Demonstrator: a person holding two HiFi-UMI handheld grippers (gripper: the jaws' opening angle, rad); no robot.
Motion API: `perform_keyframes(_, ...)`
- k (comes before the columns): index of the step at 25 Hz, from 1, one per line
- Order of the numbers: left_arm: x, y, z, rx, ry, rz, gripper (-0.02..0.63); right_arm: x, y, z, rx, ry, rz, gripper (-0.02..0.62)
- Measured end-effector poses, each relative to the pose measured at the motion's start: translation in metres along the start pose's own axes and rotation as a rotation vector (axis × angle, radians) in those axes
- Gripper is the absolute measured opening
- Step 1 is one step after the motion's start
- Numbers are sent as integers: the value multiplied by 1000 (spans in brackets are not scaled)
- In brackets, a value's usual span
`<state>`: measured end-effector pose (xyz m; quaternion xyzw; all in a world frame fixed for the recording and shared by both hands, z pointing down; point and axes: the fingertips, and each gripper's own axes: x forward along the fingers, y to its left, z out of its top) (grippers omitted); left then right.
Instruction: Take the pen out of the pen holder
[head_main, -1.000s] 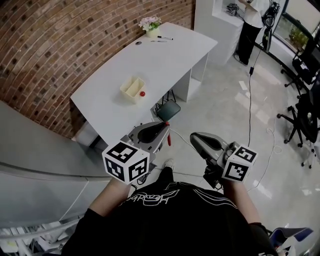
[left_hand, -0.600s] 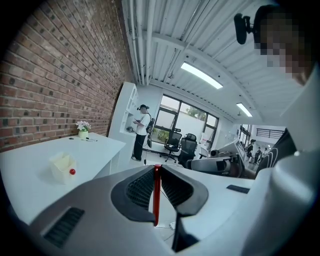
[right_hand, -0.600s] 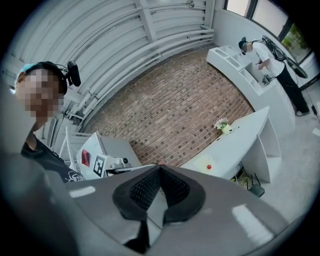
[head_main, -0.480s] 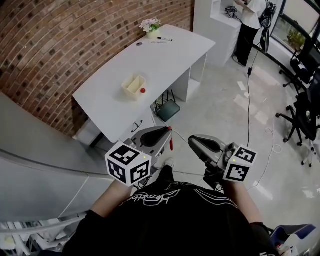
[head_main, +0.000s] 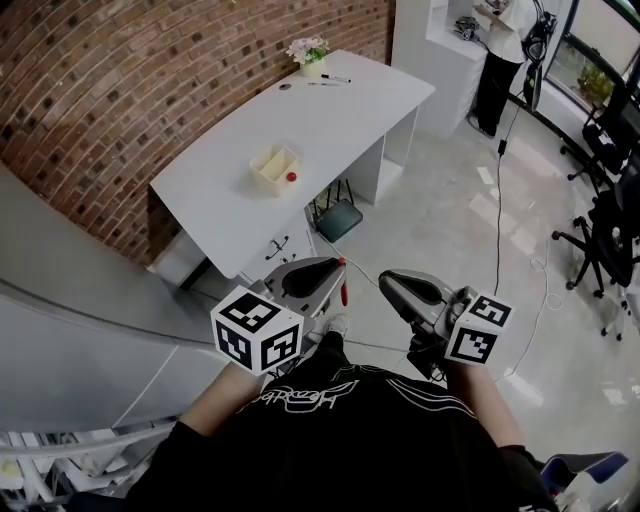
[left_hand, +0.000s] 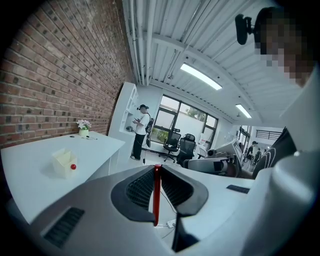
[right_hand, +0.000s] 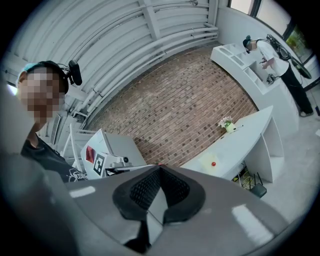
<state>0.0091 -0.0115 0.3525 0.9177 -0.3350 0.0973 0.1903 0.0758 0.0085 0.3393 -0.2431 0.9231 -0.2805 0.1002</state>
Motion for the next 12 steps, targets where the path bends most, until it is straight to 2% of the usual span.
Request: perform_keyframes(12,-5,-6,-6,-3,10,8,44,-2,4,-6,3,2,7,3)
